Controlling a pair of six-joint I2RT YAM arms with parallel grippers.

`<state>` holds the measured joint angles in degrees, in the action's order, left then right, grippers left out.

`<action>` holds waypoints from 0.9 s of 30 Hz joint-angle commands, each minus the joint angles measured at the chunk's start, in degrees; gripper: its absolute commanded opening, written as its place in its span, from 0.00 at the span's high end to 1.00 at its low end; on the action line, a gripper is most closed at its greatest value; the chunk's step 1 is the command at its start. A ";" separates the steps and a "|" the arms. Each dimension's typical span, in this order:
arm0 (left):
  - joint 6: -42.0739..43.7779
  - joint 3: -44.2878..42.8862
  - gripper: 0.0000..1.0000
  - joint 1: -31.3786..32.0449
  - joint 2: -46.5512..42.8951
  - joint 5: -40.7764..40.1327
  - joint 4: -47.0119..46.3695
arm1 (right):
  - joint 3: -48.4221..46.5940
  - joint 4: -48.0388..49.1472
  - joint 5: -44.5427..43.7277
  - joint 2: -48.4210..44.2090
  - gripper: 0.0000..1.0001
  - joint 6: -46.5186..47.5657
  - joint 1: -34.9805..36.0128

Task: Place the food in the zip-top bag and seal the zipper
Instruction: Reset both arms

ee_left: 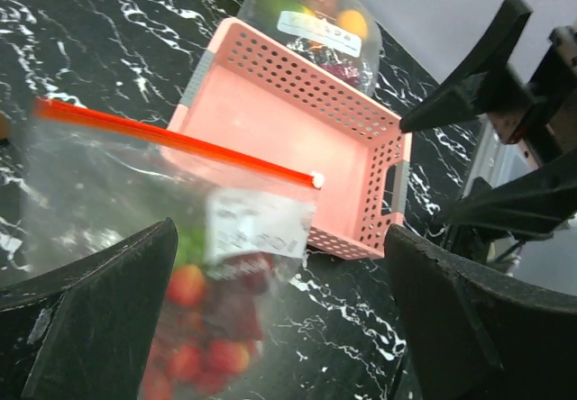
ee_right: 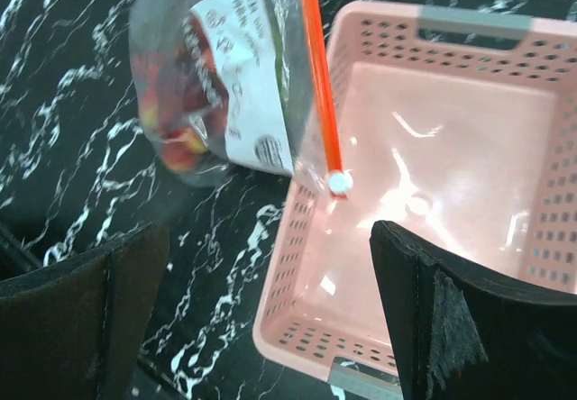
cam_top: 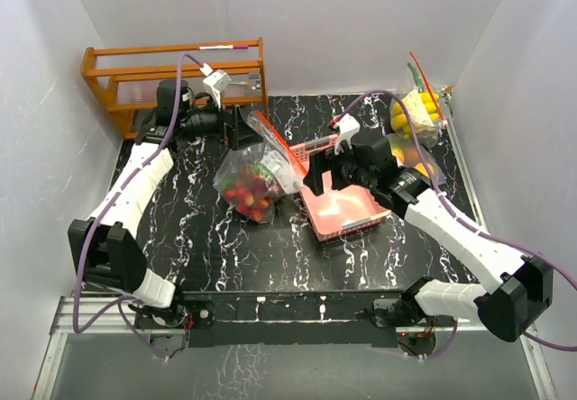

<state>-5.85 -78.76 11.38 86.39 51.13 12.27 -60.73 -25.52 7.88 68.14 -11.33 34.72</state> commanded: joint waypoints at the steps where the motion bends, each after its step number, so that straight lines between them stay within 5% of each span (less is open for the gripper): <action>1: 1.81 -0.09 0.03 -0.61 -4.00 -4.71 0.60 | -3.61 1.73 -11.04 -0.35 0.02 -1.66 -0.31; 14: -6.87 1.34 0.03 -5.27 -7.64 -25.04 2.12 | -9.72 -5.21 -36.54 2.99 0.02 -17.65 -0.27; 27: -9.06 2.22 0.03 -7.11 -8.59 -31.69 3.26 | -8.14 -3.76 -38.44 0.58 0.02 -17.14 -0.31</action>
